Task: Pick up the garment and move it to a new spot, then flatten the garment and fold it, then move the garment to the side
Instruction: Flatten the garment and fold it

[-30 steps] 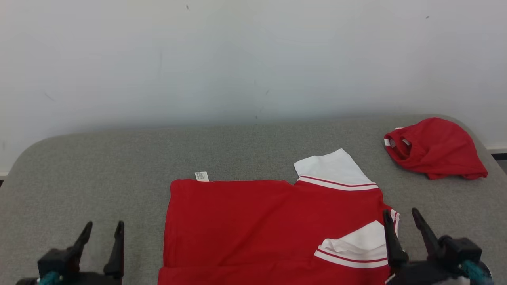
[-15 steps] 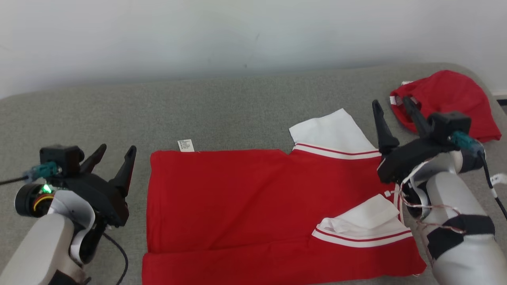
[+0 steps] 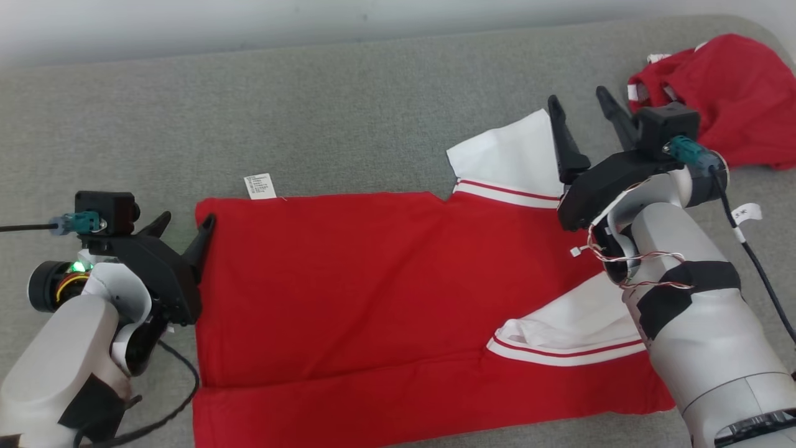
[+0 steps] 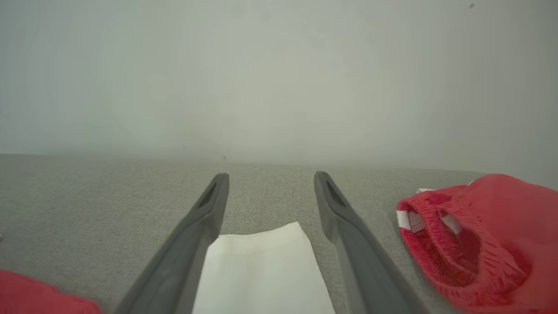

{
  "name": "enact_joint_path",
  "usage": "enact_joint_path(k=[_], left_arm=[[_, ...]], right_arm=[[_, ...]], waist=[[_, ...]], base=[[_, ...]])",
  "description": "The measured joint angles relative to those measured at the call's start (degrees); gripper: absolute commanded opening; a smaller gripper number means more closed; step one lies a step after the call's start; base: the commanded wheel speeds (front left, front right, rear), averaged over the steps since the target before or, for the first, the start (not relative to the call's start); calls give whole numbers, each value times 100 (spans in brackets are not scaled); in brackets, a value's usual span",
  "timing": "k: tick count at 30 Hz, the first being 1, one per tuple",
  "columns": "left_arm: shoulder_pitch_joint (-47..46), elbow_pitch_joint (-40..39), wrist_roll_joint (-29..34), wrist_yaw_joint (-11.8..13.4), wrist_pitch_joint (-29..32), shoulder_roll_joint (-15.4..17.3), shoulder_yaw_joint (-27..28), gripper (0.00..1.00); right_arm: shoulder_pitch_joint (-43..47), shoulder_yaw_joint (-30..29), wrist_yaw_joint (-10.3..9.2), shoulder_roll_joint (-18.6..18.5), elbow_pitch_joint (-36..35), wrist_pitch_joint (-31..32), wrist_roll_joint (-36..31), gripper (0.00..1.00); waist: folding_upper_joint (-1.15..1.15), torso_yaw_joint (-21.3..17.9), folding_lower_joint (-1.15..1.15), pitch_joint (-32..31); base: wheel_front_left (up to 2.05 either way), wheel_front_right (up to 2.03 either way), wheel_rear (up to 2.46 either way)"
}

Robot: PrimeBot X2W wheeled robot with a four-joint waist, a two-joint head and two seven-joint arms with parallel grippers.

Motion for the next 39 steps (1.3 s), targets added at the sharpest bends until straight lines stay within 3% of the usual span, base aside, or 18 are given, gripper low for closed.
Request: enact_joint_path(k=[14, 15, 16, 17, 25, 39], left_arm=[[-524, 645, -609, 0, -396, 20, -714, 100], [-542, 715, -694, -1, -403, 13, -732, 42], [-565, 773, -743, -1, -469, 4, -756, 16], [-599, 817, -750, 0, -506, 5, -794, 0], [-699, 619, -858, 0, -1156, -46, -1067, 0], [-847, -320, -458, 54, -1979, -122, -1370, 0]], right_arm=[[-430, 491, 0, -48, 573, -197, 181, 100], [-445, 523, 0, -55, 605, -200, 186, 100], [-454, 556, 0, -59, 636, -212, 199, 100], [-465, 588, 0, -65, 670, -213, 204, 100], [-767, 820, 0, -134, 1181, 40, 201, 100], [-1645, 937, 0, -647, 1938, 1233, -32, 100]], waist=[[-1, -203, -1, 352], [-1, -208, -1, 366], [-1, -210, -1, 377], [-1, -207, -1, 383], [-1, -51, -1, 372], [-1, 619, -1, 739]], base=[[0, 0, 0], [0, 0, 0], [0, 0, 0], [0, 0, 0], [0, 0, 0], [0, 0, 0]])
